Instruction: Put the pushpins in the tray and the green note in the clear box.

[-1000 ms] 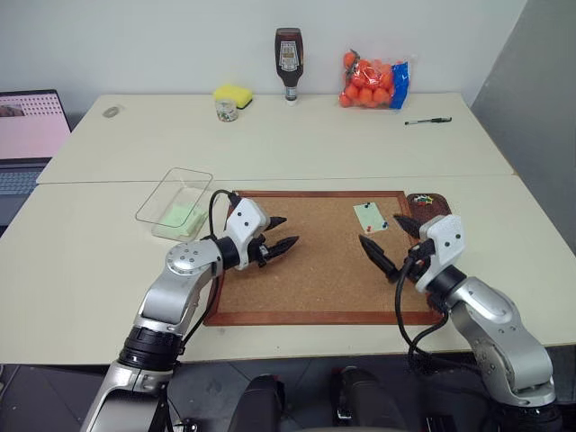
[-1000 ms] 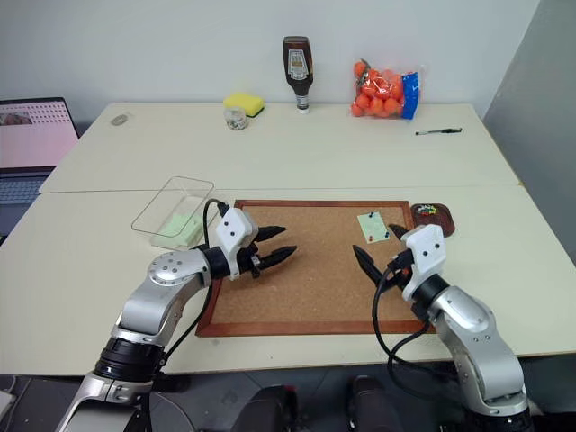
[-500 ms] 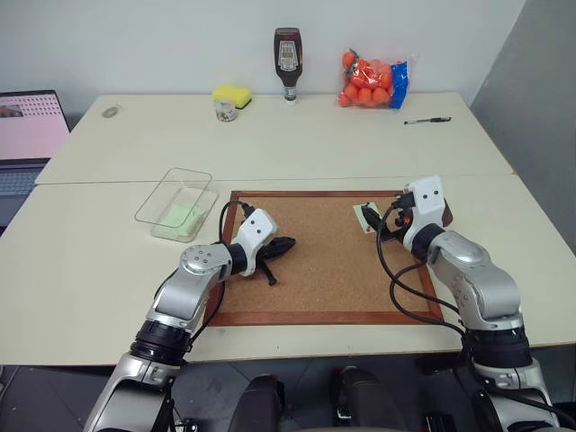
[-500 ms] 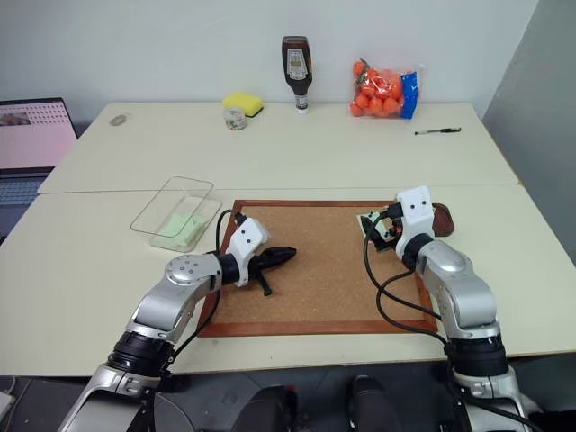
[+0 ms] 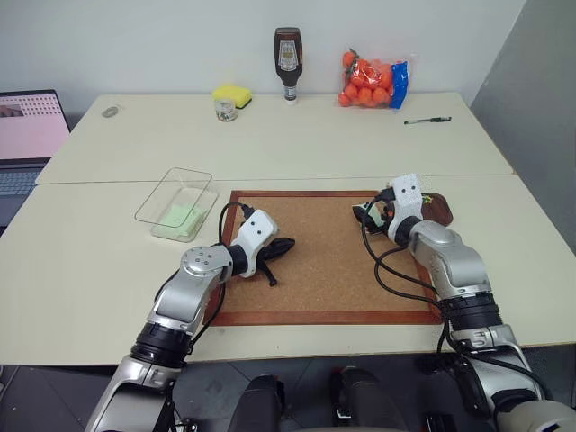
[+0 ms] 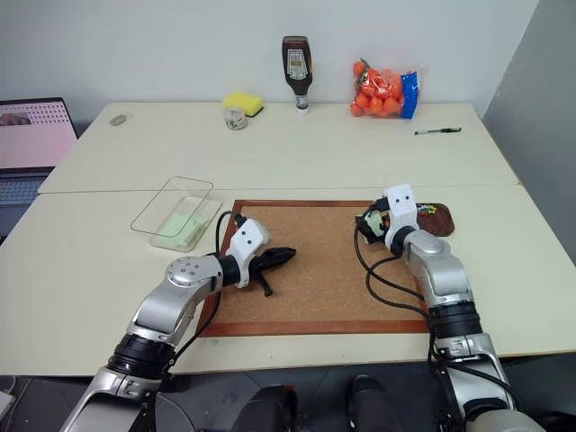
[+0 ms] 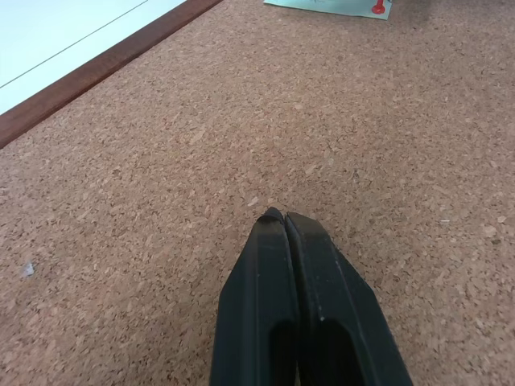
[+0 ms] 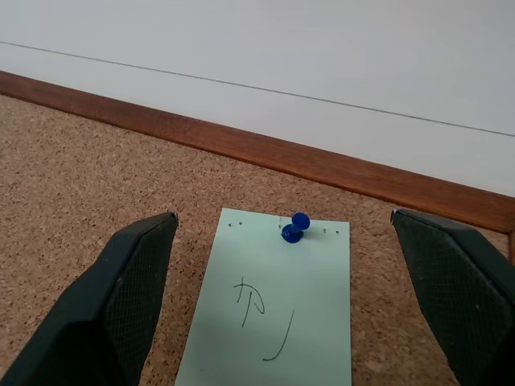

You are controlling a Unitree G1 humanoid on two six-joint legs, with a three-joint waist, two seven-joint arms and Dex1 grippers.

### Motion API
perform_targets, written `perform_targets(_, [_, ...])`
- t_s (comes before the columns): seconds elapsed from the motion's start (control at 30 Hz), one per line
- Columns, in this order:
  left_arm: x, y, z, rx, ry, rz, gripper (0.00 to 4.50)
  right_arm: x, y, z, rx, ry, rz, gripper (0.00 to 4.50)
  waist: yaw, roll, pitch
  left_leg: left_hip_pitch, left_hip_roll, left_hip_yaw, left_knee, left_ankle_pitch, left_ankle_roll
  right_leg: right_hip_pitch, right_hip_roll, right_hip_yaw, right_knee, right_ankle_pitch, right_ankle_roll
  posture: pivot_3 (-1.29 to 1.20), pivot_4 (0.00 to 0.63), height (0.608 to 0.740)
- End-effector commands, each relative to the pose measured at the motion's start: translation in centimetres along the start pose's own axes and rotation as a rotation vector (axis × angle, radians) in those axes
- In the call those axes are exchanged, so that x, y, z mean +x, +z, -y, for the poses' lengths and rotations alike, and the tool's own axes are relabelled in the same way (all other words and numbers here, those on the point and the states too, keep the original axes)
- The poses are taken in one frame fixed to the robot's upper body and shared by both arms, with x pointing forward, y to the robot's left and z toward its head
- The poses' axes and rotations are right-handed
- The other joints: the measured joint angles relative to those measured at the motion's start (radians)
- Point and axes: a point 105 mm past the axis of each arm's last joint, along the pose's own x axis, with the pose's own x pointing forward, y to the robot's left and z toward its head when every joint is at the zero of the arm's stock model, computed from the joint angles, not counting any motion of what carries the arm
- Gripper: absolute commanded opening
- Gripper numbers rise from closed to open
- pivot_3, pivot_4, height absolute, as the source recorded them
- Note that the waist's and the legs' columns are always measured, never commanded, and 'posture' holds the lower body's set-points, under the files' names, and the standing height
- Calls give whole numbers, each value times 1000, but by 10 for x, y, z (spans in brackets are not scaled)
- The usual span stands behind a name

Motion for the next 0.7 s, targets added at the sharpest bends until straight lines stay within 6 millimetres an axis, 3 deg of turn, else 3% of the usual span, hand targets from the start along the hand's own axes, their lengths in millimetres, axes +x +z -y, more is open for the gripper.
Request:
perform_targets(0.03, [0,3,4,16,-6,2,47,4,18,1,-28,5,64,4500,0,0,0,0,0,0,0,0,0,0,0,0,0,0,0,0,150,740])
perform_targets(0.17, [0,2,5,16,-7,3,0,7,15,4,-34,-2,56,4020,0,0,0,0,0,0,0,0,0,0,0,0,0,0,0,0,150,740])
perform_targets(0.7, [-1,1,7,22,-16,-1,0,12,14,4,-47,-9,64,859,-1,0,0,0,0,0,0,0,0,0,0,0,0,0,0,0,150,740])
